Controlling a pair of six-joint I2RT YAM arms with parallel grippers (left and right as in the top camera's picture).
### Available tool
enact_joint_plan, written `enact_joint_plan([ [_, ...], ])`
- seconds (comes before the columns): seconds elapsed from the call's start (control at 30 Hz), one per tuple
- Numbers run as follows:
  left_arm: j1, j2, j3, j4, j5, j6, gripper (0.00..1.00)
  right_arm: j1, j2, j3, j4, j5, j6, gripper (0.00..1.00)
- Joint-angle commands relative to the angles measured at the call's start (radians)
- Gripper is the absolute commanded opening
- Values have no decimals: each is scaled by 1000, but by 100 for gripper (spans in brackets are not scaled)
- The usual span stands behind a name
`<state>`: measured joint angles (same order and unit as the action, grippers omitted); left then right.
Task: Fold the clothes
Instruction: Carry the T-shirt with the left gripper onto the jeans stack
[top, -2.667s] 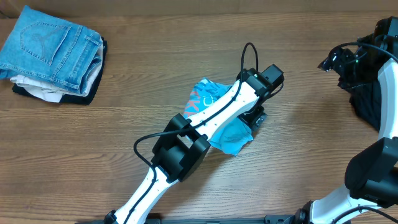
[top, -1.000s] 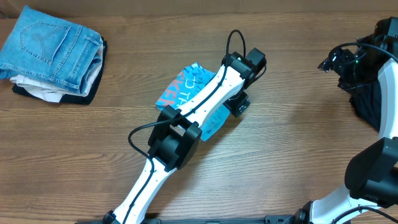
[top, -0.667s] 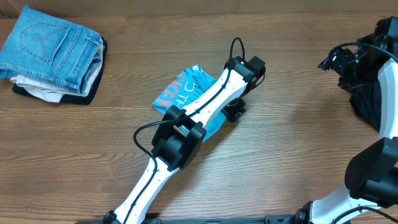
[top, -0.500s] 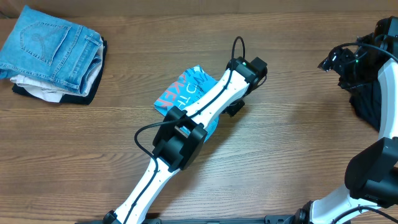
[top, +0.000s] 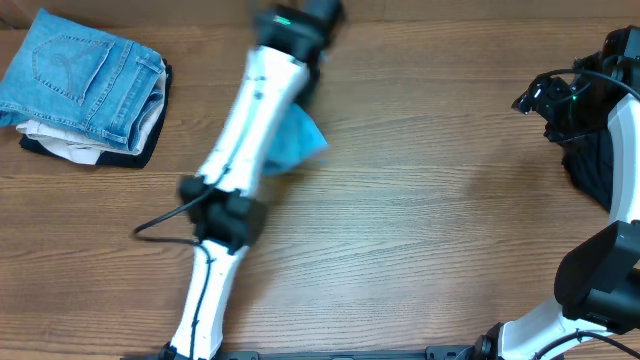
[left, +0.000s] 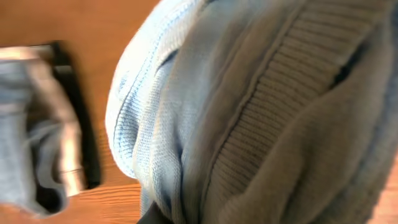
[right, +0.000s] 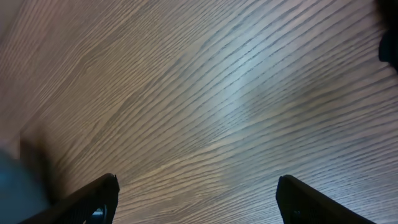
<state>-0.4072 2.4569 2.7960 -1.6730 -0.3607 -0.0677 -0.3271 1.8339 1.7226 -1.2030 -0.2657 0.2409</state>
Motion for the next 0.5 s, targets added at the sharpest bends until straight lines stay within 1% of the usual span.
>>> enact_joint_plan([
  [0.0,120,-153,80,-5,-32,24,4,-2,-10,12,5,-5,-6,85],
  [0.07,200,-215,80,8,-33,55,4,-1,-10,12,4,-6,-6,85],
  [0.13,283,-265,80,38,-44,123,4,-1,-10,12,3,-6,-6,85],
  [0.2,347,-293,80,77,-82,245,4,0,-10,12,0,-6,-6,85],
  [0.23,370,-293,80,110,-120,314,4,1,-11,12,-5,-6,-6,85],
  [0.3,404,-287,79,175,-174,396,4,1,-10,12,-19,-6,-6,85],
  [0.37,456,-285,71,270,-182,448,4,0,-10,12,-38,-6,-6,85],
  [0.43,493,-285,64,342,-182,528,4,0,-10,12,-49,-6,-6,85],
  [0.47,506,-285,62,375,-177,587,4,0,-10,12,-52,-6,-6,85],
])
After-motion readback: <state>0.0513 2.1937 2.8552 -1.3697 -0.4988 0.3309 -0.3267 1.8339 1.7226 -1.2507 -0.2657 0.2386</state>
